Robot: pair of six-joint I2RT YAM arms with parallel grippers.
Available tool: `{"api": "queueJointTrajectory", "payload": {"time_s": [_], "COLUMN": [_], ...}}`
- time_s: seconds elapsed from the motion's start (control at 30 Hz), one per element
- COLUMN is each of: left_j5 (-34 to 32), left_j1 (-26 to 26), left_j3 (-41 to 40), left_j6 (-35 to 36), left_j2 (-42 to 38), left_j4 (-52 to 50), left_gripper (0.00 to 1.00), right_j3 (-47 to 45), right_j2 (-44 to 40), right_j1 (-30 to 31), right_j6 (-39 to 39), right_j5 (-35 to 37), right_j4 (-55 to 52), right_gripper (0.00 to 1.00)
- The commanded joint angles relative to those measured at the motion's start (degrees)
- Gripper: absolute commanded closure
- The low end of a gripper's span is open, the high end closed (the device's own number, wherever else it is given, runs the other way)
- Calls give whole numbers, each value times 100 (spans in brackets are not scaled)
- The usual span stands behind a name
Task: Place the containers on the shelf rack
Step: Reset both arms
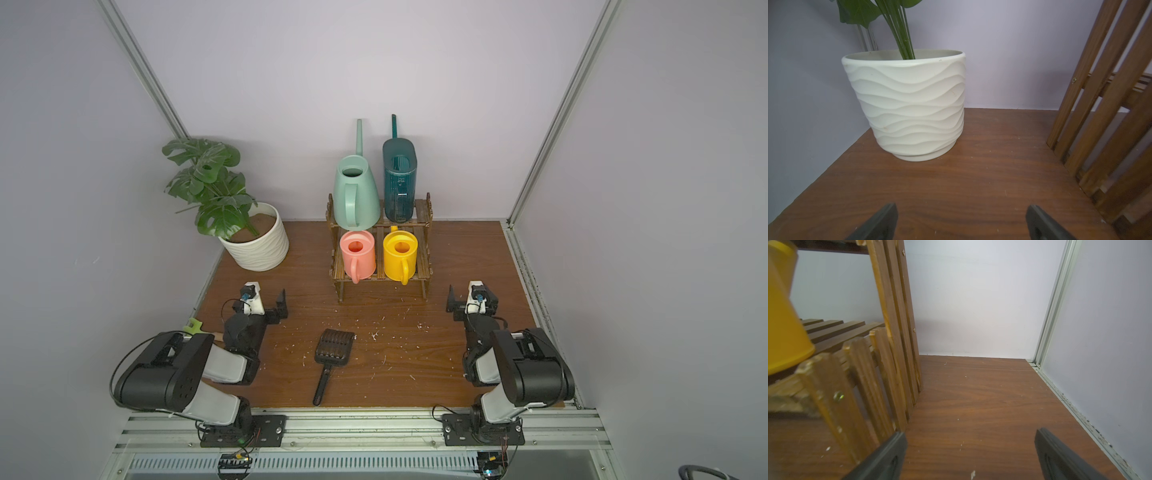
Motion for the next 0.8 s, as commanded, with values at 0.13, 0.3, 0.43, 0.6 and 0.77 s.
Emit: {"api": "queueJointTrajectory", "payload": {"time_s": [0.13, 0.3, 0.43, 0.6, 0.77], "left_j5": [151, -8, -45, -46, -41], "left_j1": [57, 56, 55, 59, 60], "left_j3": [134, 834, 958, 962, 955], "left_j6": [50, 4, -6, -6, -12], "left_j2": [-60, 51, 72, 72, 60], "left_j4": [441, -731, -951, -963, -972], "left_gripper": [1, 1, 1, 1, 1], "right_j3": [-174, 877, 956, 1078, 1045], "right_j2": [179, -48, -50, 21, 9], "right_j1": [14, 21, 20, 22, 13], "right_j6": [-35, -20, -91, -102, -91], "right_j5": [24, -16, -151, -269, -263], "right_j4": [1291, -834, -1046, -1177, -1122], "right_gripper": [1, 1, 1, 1, 1]}}
